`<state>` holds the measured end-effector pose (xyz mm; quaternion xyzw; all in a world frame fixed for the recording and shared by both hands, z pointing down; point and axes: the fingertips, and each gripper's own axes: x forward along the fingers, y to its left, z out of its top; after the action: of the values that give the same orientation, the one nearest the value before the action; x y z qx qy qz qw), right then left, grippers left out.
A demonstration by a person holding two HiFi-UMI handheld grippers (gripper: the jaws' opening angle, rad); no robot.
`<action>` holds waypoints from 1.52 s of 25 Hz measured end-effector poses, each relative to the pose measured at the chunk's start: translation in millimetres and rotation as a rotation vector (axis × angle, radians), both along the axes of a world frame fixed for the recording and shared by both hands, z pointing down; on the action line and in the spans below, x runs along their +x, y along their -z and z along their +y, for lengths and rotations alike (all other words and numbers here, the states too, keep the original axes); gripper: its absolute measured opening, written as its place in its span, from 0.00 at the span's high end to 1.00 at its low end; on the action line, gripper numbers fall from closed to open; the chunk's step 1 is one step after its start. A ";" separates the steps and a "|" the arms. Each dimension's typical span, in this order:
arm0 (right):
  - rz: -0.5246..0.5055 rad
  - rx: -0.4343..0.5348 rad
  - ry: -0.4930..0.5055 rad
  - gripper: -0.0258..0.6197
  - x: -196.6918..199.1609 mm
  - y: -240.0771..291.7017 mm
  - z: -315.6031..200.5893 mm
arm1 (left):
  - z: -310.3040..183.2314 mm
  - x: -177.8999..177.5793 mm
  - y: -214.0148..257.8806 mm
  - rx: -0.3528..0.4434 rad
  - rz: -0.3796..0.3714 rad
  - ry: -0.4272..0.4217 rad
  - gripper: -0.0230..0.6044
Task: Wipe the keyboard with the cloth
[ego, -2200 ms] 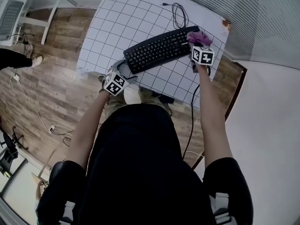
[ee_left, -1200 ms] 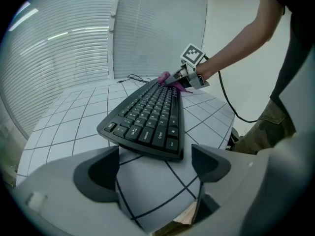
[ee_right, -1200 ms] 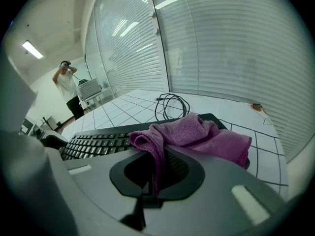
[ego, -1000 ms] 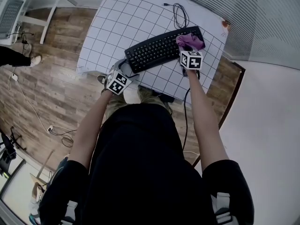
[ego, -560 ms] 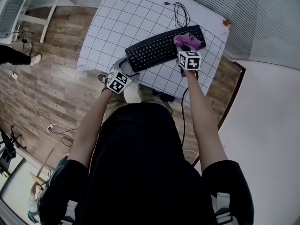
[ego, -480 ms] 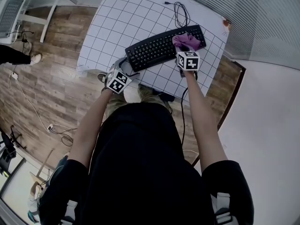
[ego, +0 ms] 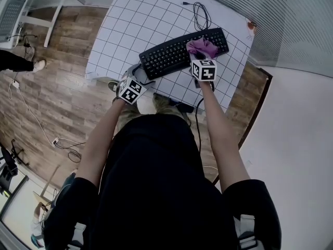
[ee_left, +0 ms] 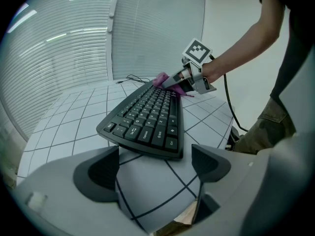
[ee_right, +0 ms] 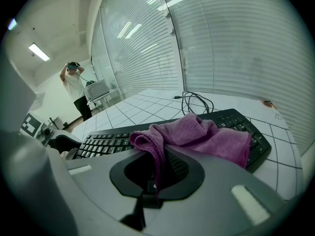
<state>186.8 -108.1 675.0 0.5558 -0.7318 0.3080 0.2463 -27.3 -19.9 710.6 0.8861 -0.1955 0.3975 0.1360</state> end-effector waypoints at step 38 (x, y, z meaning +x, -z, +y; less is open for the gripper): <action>-0.016 0.005 0.124 0.90 -87.4 0.9 22.4 | 1.9 -0.6 0.4 0.004 -0.003 -0.026 0.26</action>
<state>99.4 -85.7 674.1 0.5078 -0.7674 0.2947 0.2576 -27.9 -18.0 710.2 0.8882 -0.1852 0.4003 0.1287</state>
